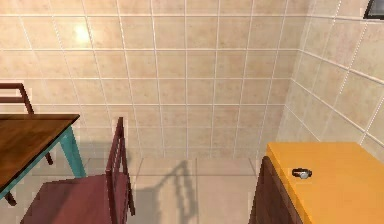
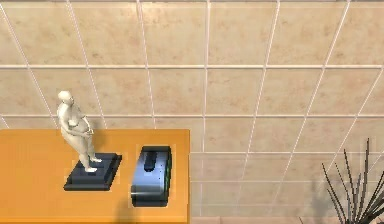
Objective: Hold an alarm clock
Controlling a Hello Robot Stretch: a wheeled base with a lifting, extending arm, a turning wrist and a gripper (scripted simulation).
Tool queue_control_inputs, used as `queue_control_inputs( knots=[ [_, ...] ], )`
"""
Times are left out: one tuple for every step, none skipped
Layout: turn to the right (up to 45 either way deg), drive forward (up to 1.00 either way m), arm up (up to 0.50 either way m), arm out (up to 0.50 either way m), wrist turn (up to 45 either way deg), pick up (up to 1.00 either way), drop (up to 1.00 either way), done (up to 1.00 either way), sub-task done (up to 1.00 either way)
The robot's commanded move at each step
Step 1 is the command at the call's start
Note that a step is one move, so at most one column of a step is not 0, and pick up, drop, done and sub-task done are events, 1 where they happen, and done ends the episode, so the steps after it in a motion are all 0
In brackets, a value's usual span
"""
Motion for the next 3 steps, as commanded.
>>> queue_control_inputs(
  knots=[
    [0.0,0.00,0.50,0.00,0.0,0.00,0.00,0.00,0.00],
    [0.0,0.00,0.38,0.00,0.0,0.00,0.00,0.00,0.00],
    [0.0,0.00,0.00,0.06,0.0,0.00,0.00,0.00,0.00]
  ],
)
